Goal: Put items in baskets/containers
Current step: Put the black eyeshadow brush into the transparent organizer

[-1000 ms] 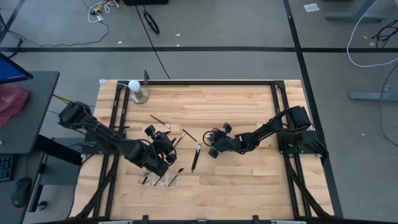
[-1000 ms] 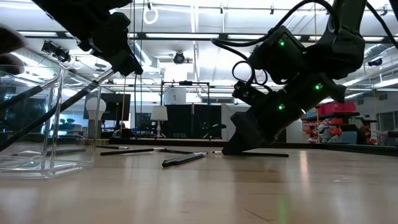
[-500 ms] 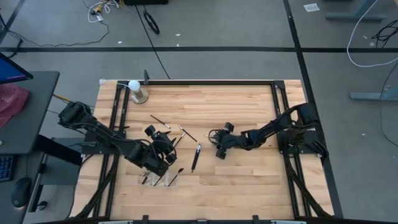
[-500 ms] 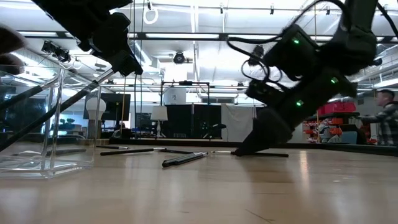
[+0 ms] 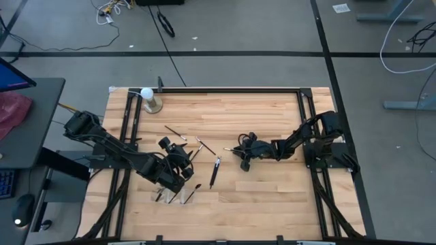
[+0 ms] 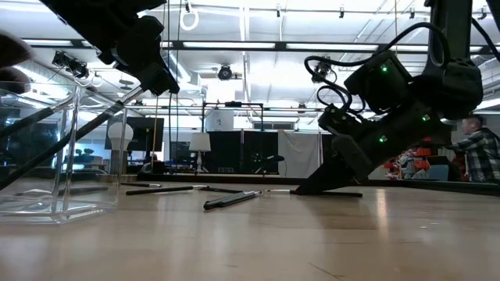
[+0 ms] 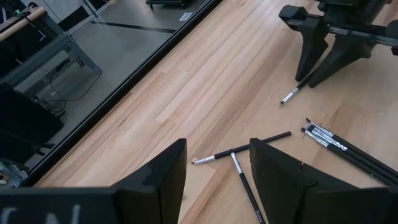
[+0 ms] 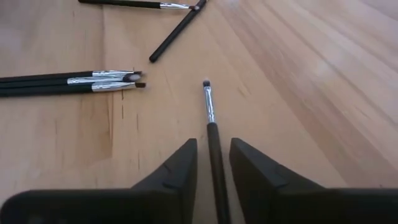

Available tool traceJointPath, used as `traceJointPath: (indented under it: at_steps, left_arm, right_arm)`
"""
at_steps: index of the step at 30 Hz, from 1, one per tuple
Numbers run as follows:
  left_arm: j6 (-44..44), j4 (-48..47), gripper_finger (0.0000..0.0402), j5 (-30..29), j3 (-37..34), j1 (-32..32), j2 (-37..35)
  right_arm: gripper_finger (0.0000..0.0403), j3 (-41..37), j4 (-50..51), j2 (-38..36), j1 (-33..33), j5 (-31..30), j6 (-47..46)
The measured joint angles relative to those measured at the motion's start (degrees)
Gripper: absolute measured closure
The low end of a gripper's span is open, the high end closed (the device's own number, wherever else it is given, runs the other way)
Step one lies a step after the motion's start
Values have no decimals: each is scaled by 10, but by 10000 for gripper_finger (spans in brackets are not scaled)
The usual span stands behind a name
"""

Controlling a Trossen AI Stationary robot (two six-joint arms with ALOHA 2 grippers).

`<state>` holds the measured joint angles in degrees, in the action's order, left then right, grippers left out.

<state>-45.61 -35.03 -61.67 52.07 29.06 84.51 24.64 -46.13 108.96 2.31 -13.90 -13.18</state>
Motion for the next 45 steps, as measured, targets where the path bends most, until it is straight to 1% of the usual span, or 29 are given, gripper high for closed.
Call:
traceJointPath:
  at_steps: [5,10,11,18,21,25,28,30,32,34,36,38,41,45]
  left_arm:
    - [0,0,225,0,0,0,0]
    - [0,0,225,0,0,0,0]
    - [0,0,225,0,0,0,0]
    - [0,0,225,0,0,1,0]
    - [11,0,225,12,0,1,0]
    - [36,2,225,46,0,1,0]
    - [51,13,225,49,0,1,0]
    - [67,27,225,49,0,1,0]
    - [94,58,225,49,0,1,3]
    - [137,98,225,48,0,0,11]
    - [190,161,225,50,0,-4,27]
    - [251,220,225,61,0,-9,46]
    - [336,315,225,102,0,-18,72]
    - [421,408,225,161,0,-23,85]
  right_arm:
    - [328,1,6,0,-1,-2,10]
    - [383,2,-7,10,-8,4,27]
    - [389,2,-8,10,-10,10,30]
    - [394,1,-17,11,-11,14,24]
    - [397,-13,-81,20,-12,18,23]
    - [399,-45,-211,23,-10,11,25]
    - [400,-62,-326,21,3,7,18]
    - [400,-68,-379,22,17,9,21]
    - [400,-67,-407,21,32,18,31]
    - [401,-49,-407,12,46,26,37]
    - [401,-21,-408,4,61,37,43]
    - [400,2,-407,7,78,68,66]
    - [400,47,-410,5,100,123,105]
    - [399,90,-410,6,121,172,128]
